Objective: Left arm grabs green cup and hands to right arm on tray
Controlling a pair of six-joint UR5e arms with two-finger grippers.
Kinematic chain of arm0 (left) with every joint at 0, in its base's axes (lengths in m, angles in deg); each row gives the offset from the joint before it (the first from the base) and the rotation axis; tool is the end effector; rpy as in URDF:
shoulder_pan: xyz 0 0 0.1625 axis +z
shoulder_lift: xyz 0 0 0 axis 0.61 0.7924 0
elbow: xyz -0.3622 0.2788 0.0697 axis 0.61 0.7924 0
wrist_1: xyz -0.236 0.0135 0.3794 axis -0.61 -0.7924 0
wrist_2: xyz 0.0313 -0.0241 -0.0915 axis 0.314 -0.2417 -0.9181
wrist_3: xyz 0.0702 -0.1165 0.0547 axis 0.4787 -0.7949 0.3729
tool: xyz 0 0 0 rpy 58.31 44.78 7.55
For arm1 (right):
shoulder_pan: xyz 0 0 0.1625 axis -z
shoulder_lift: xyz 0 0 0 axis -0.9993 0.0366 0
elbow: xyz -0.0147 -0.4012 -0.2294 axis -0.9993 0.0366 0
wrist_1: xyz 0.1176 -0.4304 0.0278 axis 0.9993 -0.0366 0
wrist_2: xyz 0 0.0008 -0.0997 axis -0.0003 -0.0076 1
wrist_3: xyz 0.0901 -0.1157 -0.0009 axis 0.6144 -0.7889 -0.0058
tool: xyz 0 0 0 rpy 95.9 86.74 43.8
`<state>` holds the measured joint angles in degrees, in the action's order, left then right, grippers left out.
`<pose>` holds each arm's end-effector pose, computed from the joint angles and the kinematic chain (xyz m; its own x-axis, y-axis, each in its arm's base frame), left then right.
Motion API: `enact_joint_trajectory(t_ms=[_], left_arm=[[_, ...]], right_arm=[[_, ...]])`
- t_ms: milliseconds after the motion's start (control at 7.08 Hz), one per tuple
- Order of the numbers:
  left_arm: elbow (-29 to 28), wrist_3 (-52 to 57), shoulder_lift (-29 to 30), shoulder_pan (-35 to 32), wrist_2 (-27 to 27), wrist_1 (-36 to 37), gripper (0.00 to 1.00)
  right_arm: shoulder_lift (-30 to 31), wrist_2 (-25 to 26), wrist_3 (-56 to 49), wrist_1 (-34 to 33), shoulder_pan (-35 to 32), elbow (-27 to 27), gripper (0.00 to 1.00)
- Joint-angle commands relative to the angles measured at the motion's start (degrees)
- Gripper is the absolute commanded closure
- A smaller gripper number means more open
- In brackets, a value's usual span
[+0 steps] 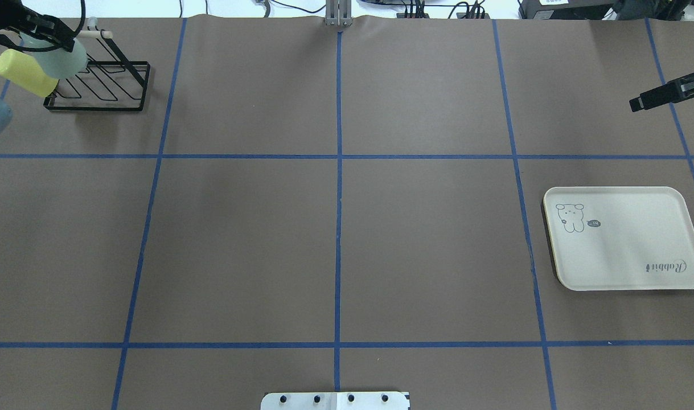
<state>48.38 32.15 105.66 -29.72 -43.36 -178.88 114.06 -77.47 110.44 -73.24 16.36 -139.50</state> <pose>0.1991 -0.6695 0.3682 0.8021 0.2248 -0.5532 0.0538 0.8955 0.4418 -0.1464 -0.5778 0.4828 0.6638 -0.3121 0.6797 -0.0335 0.8954 0.4439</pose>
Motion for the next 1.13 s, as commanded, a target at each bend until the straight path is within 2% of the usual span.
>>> enact_joint_trajectory(t_ms=[0,424,706,989], left_arm=[[1.67,-4.75,0.28,0.16,-0.12,0.31,1.0],[0.88,-21.69,0.45,3.84,-3.11,-12.32,1.0],[1.32,-32.43,0.72,8.14,-3.11,-21.71,1.0],[1.84,-38.96,1.5,10.09,-3.2,-28.4,1.0]], right_arm=[[-2.47,0.02,6.88,0.07,1.92,-1.11,0.0],[-9.41,0.37,19.89,1.81,6.67,-2.7,0.0],[-9.43,0.63,36.36,20.98,9.56,-1.3,0.0],[-9.52,1.68,46.52,32.54,12.56,-1.21,0.0]])
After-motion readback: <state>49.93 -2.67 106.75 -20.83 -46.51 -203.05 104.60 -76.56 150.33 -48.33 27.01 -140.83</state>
